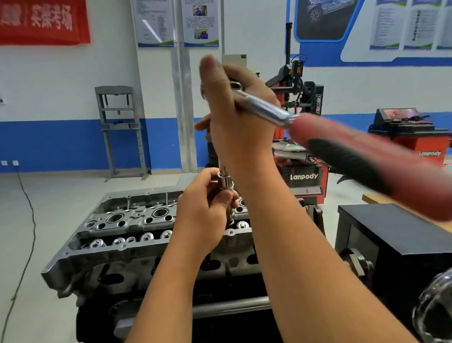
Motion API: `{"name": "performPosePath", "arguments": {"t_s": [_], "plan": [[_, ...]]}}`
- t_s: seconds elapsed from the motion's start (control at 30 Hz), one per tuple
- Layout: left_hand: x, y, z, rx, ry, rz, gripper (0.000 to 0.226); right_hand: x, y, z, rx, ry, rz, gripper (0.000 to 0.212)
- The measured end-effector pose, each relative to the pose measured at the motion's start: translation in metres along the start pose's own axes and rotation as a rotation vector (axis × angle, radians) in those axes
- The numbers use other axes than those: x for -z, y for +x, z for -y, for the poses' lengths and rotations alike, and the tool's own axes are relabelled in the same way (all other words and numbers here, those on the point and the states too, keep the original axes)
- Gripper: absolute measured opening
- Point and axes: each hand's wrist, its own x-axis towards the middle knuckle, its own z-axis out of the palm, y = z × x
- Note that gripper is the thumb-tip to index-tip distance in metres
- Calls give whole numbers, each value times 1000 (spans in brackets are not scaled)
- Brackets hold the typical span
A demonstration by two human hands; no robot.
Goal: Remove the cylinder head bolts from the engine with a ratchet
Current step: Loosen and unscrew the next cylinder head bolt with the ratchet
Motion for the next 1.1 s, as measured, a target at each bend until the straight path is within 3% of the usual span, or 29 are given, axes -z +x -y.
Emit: {"name": "performPosePath", "arguments": {"t_s": [0.1, 0.23, 0.3, 0.43, 0.57, 0.6, 0.7, 0.8, 0.9, 1.0, 1.1], "plan": [[2, -1, 1, -9, -14, 4, 27, 3, 3, 0, -25, -37, 93, 37], [2, -1, -1, 25, 9, 119, 24, 22, 10, 7, -407, 473, 209, 37], [-1, -1, 0, 19, 54, 115, 28, 26, 11, 7, -462, 550, 177, 34], [-6, -4, -5, -45, 62, 23, 38, 10, 1, 10, -120, 246, -4, 24], [-7, -13, -27, -299, 169, -283, 41, -9, -6, 13, 60, 22, -107, 20], [-6, -11, -21, -277, 131, -268, 42, -10, -5, 14, 34, 34, -105, 19], [-5, -2, 0, -72, 19, -2, 40, 0, 0, 17, -65, 198, -65, 17], [-1, 1, 2, -61, -20, 14, 36, 6, 2, 18, -90, 285, -31, 30], [-1, 3, -1, -50, -103, 28, 48, 1, 3, 19, -29, 239, -12, 48], [1, 7, 0, -72, -122, -5, 61, -3, 4, 24, 10, 240, -14, 52], [-2, 7, 2, -101, -119, -34, 47, 0, 5, 26, -24, 316, -17, 44]]}}
